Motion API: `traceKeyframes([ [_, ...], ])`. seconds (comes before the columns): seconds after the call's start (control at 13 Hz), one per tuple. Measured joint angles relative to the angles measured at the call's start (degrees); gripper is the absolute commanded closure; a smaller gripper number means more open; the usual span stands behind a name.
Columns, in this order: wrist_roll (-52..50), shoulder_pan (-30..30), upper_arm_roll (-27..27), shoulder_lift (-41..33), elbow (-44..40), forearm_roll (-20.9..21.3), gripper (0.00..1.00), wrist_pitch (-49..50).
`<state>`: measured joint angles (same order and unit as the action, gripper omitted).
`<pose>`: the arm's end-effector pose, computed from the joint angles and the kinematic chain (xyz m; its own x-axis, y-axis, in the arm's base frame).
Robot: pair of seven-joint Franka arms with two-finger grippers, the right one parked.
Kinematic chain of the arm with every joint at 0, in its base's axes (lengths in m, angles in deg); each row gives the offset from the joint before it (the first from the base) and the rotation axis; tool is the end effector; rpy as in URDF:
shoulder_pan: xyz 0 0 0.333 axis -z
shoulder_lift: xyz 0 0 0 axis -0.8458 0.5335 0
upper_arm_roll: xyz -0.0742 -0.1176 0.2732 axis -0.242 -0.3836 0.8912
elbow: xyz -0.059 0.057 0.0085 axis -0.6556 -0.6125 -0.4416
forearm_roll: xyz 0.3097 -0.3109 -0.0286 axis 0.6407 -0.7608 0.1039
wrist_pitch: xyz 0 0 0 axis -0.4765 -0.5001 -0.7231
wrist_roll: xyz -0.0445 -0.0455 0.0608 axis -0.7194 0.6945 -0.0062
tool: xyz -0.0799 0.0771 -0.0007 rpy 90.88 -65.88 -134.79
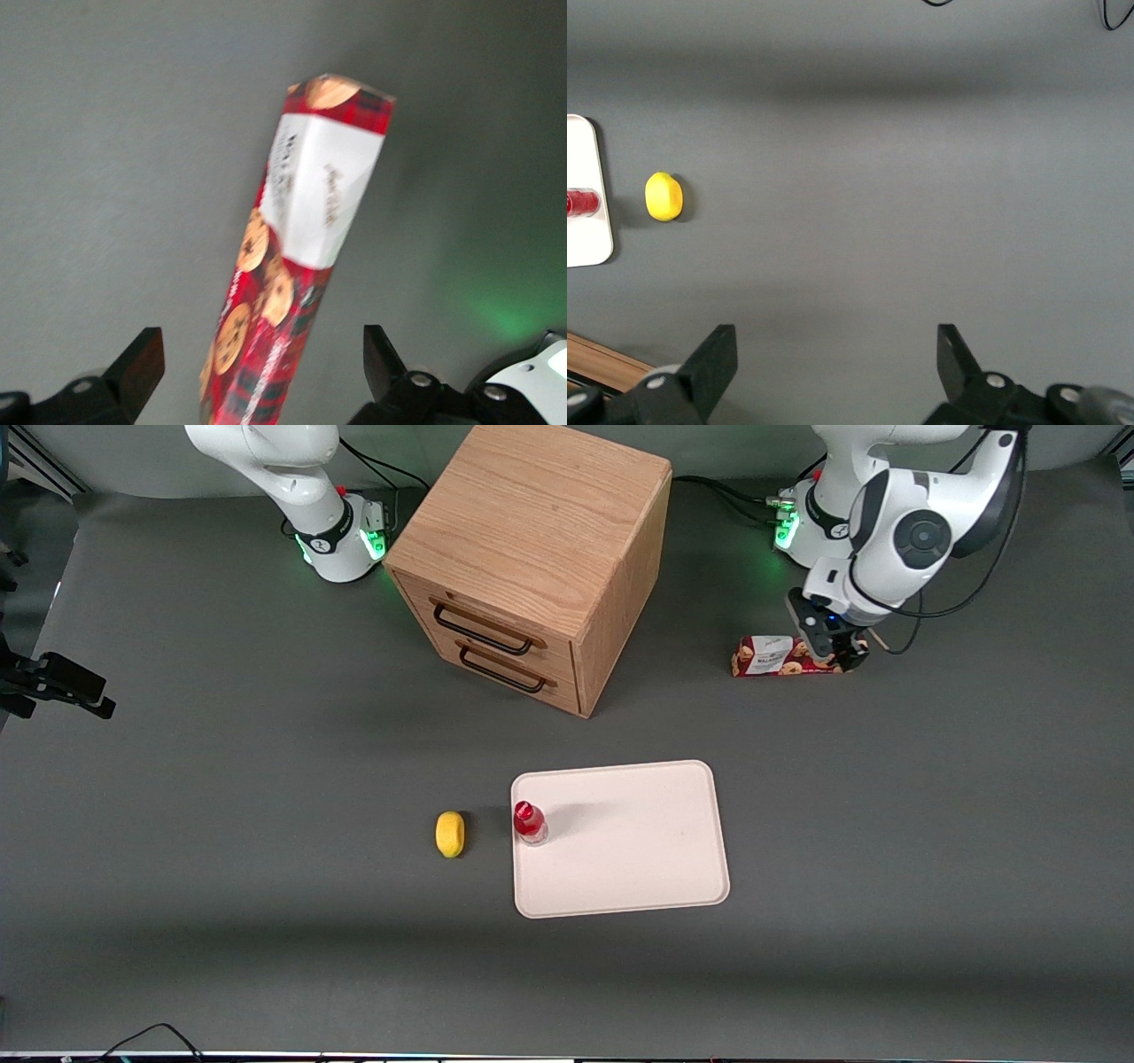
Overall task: Place red cookie box on tray
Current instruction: 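Lower the open left gripper over the cookie box and close on it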
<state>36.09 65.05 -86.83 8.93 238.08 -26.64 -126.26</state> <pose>0.3621 -0.1055 0.2280 0.3359 -0.9391 -0.0722 -0.9288 -0.3430 0.1402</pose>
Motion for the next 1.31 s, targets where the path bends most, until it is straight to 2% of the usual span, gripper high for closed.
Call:
traceKeyframes([
  [0.15,0.00,0.53,-3.48,0.02,1.77,-1.42,0.00,-4.20],
  [0.46,0.00,0.92,-8.31,0.08,2.71,-1.70,0.00,-8.11],
  [1.08,1.71,0.55,-8.45,2.17,3.76,-1.71,0.00,-8.19],
  [1.31,5.85,-3.15,-8.27,3.56,3.82,-1.71,0.00,-8.16],
])
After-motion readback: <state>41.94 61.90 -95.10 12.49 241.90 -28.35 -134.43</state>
